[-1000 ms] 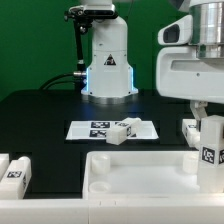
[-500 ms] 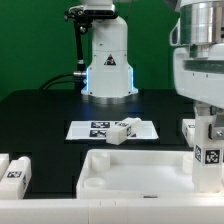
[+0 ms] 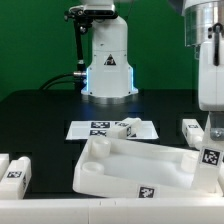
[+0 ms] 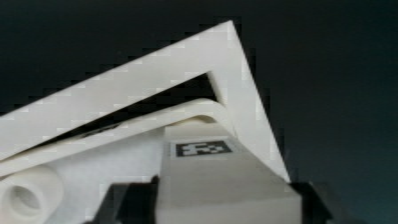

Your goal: Assemble desk

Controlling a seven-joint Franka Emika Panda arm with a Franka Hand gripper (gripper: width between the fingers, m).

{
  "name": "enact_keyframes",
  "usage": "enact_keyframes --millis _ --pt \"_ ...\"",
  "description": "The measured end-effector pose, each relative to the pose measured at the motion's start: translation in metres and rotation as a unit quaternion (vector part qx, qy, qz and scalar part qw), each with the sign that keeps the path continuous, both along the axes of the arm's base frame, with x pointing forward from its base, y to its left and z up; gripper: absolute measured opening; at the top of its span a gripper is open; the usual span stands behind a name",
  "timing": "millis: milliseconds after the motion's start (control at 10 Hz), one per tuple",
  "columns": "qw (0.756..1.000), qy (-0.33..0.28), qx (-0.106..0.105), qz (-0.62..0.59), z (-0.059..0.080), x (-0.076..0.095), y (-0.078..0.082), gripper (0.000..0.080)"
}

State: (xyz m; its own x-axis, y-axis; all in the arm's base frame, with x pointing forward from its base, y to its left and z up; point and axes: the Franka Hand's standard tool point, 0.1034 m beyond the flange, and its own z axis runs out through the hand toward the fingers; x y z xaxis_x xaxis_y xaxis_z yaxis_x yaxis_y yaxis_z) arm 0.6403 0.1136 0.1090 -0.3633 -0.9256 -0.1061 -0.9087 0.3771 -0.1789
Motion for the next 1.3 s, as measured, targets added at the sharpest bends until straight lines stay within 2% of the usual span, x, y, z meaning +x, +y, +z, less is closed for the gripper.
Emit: enact_keyframes --millis 100,300,400,500,600,700,1100,1200,1300 --pt "1.0 0.0 -0.001 0.008 -0.001 0.0 0.001 0.0295" --pt "1.0 0.0 -0.001 0.011 -0.001 -0.001 0.003 0.0598" --pt "1.0 -0.001 0.0 0.025 0.004 -0.002 0.011 0.0598" --pt "0.999 -0.006 0.003 0.047 0.018 -0.002 0.02 0.0639" --pt "0.998 -0.01 0.009 0.061 0.032 -0.002 0.025 0.0639" --pt "0.998 -0.009 0.012 0.063 0.035 -0.003 0.027 0.0647" --pt "0.998 -0.006 0.009 0.068 0.03 -0.004 0.026 0.0649" --pt "0.996 -0.006 0.006 0.084 0.031 -0.004 0.027 0.0649" --pt "0.994 -0.004 0.006 0.109 0.038 -0.007 0.035 0.0649"
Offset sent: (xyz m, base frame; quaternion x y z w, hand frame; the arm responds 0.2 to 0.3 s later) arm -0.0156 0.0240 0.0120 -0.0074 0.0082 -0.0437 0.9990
